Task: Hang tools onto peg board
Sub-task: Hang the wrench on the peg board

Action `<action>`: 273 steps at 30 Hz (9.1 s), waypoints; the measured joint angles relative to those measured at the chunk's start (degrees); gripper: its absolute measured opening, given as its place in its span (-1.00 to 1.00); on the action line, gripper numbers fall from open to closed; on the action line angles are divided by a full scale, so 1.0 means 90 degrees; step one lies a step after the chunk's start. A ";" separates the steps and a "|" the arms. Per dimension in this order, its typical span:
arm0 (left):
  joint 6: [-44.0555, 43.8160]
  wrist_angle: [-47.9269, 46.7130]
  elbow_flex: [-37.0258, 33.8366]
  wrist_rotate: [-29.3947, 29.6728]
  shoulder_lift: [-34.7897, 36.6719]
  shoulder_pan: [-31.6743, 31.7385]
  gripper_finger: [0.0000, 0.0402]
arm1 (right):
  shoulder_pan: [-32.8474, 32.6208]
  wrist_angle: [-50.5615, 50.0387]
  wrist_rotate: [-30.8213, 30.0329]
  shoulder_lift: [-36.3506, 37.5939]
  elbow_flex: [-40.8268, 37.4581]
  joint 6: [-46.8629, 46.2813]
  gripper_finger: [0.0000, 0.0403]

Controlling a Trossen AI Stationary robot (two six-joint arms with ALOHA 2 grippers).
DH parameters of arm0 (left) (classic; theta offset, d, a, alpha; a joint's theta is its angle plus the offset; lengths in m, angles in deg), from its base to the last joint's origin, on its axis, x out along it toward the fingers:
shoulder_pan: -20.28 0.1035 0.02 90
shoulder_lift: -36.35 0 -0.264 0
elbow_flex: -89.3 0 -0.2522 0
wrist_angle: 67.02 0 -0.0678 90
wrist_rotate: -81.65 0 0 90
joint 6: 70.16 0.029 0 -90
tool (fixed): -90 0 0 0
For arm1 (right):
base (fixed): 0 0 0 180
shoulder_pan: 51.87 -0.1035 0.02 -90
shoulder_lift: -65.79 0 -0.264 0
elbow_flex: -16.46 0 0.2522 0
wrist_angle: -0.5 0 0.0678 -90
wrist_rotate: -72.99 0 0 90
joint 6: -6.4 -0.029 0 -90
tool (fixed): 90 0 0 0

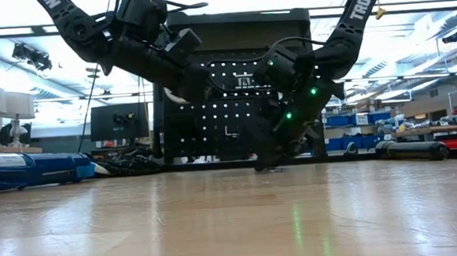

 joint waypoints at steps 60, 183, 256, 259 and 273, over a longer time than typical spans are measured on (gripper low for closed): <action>-0.0306 0.0567 0.0422 -0.1476 -0.1184 0.0200 -0.35 | 0.1430 -0.2918 0.0829 0.1749 -0.0053 0.1331 -0.60; 0.4901 -0.1029 0.1144 -0.0364 -0.2361 0.0135 -0.98 | 0.1342 0.0055 0.3662 0.1718 -0.1515 0.1849 -0.95; 0.1078 -0.6200 0.4131 -0.2884 -0.3230 0.0920 -0.48 | 0.1338 0.0160 0.3759 0.1723 -0.1518 0.1975 -0.92; 0.1006 -0.6267 0.4121 -0.2829 -0.3152 0.0900 -0.48 | 0.1338 0.0201 0.3694 0.1727 -0.1516 0.1975 -0.83; 0.0758 -0.6553 0.4084 -0.1379 -0.2302 0.0683 -0.48 | 0.1328 -0.1138 0.2529 0.3785 -0.1520 0.1862 -0.55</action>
